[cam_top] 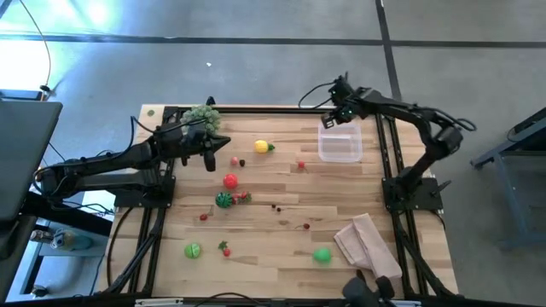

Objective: Pick and placing Produce into tupperware
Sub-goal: Move the transparent bin to the center of the table

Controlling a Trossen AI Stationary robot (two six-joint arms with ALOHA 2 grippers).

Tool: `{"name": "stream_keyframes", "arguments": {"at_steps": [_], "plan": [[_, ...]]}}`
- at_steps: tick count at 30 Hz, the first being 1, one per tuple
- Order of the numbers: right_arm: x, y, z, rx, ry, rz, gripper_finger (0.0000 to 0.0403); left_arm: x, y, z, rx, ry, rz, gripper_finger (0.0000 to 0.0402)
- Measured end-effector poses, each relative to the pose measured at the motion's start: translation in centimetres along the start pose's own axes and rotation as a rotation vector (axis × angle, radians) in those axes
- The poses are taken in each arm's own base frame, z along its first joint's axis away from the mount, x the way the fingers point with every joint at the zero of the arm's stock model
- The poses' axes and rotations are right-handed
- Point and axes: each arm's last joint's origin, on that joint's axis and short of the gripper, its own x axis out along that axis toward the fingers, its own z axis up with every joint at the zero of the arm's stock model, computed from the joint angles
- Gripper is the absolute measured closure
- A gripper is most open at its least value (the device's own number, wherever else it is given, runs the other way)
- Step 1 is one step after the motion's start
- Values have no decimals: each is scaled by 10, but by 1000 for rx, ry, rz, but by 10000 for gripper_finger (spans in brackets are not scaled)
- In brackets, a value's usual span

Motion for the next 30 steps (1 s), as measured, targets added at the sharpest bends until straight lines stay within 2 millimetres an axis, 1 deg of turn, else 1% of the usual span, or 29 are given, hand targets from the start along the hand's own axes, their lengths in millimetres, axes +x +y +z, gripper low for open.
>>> {"name": "stream_keyframes", "arguments": {"at_steps": [4, 10, 11, 13, 16, 21, 23, 25, 30], "plan": [[12, 8, -3, -6, 39, 11, 402, 0, 0, 0, -19, 2, 0, 401], [21, 36, -14, -57, 86, 48, 402, 0, 0, -1, -21, 6, 1, 401], [21, 41, -16, -72, 86, 45, 402, 0, 0, -1, -21, 7, 1, 401], [20, 49, -20, -99, 55, -18, 402, 0, 0, -1, -21, 7, 1, 401], [15, 56, -20, -144, -19, -96, 402, 0, 0, -1, -21, 7, 1, 401], [13, 57, -20, -143, 5, -7, 402, 0, 0, -1, -21, 8, 1, 401], [7, 55, -19, -163, -14, -28, 402, 0, 0, -1, -21, 9, 1, 401], [-4, 52, -18, -178, -58, -56, 402, 0, 0, -1, -21, 9, 1, 401], [-43, 46, -18, -177, -184, -94, 402, 0, 0, -1, -21, 8, 2, 401]]}}
